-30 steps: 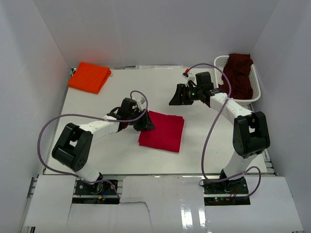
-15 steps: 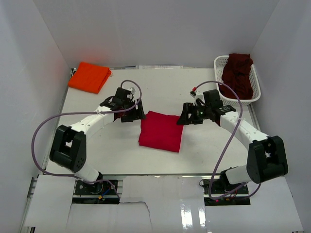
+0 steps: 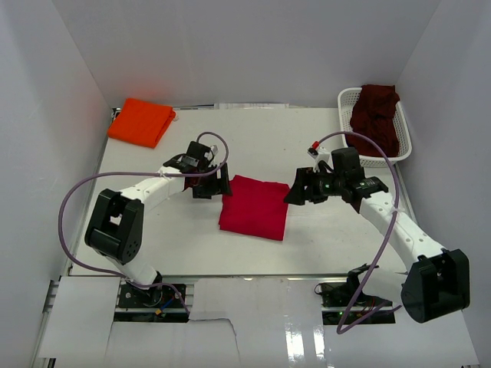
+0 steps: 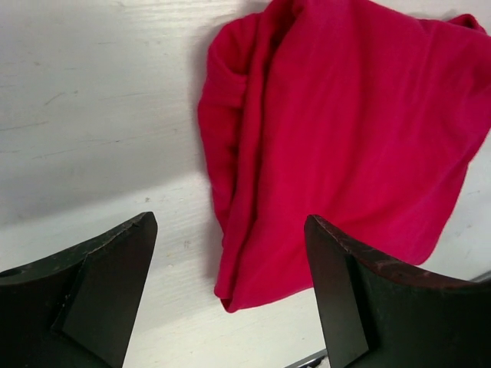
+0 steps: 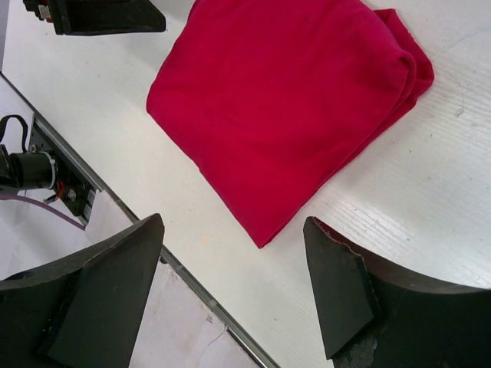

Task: Fold and stack the t-shirts
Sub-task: Smooth out wrinkles on the folded tshirt, then put the neatly folded tshirt into the corner of the board with the left arm

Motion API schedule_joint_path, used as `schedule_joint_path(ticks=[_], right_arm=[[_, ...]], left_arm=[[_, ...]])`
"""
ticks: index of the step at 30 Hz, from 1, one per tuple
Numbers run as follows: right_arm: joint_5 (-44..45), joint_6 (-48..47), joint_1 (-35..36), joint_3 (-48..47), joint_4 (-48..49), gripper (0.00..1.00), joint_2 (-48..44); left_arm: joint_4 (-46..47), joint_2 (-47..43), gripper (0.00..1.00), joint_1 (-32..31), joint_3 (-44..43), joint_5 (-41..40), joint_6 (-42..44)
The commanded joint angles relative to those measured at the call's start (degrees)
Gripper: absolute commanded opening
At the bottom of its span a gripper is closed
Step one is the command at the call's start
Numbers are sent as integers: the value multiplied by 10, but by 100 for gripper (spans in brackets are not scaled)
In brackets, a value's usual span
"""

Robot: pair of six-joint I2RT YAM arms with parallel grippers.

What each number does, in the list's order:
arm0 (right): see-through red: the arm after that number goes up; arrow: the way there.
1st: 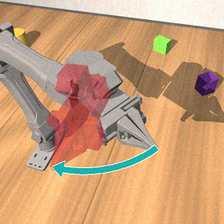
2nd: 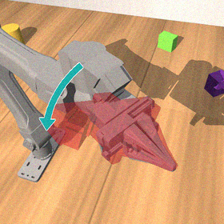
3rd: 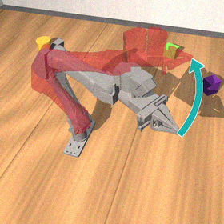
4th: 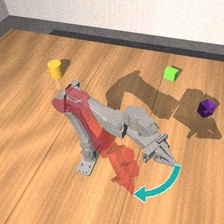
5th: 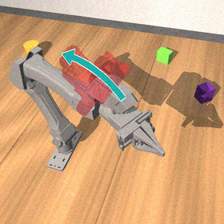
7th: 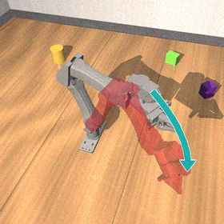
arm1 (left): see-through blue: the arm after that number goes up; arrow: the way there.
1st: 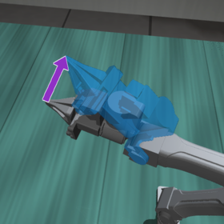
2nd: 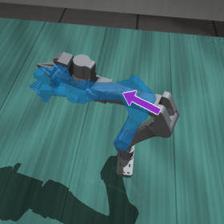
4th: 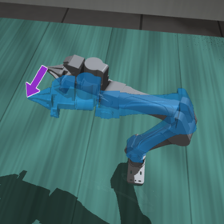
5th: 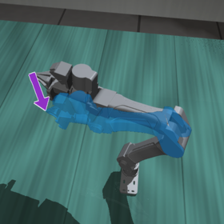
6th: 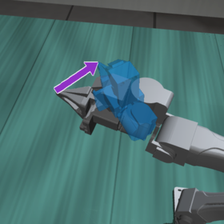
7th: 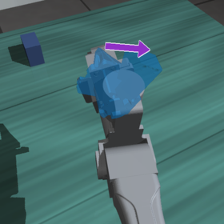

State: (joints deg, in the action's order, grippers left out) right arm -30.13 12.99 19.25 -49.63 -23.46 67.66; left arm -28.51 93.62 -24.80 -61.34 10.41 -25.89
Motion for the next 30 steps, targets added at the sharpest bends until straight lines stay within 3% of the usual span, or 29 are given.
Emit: schedule_joint_path(ticks=[1,15,19,27,30], right_arm=[[-7,-7,-2,17,-11,80,-18],[-19,0,-2,40,-11,80,-46],[-18,0,-2,45,-11,80,-50],[-18,0,-2,52,-13,80,-54],[-18,2,-2,50,-14,80,-56]], left_arm=[[43,6,89,-3,12,47,1],[70,87,88,-9,-1,51,4],[79,107,84,-15,-6,55,2],[83,120,61,-17,-9,67,2],[82,123,39,-17,-6,65,4]])
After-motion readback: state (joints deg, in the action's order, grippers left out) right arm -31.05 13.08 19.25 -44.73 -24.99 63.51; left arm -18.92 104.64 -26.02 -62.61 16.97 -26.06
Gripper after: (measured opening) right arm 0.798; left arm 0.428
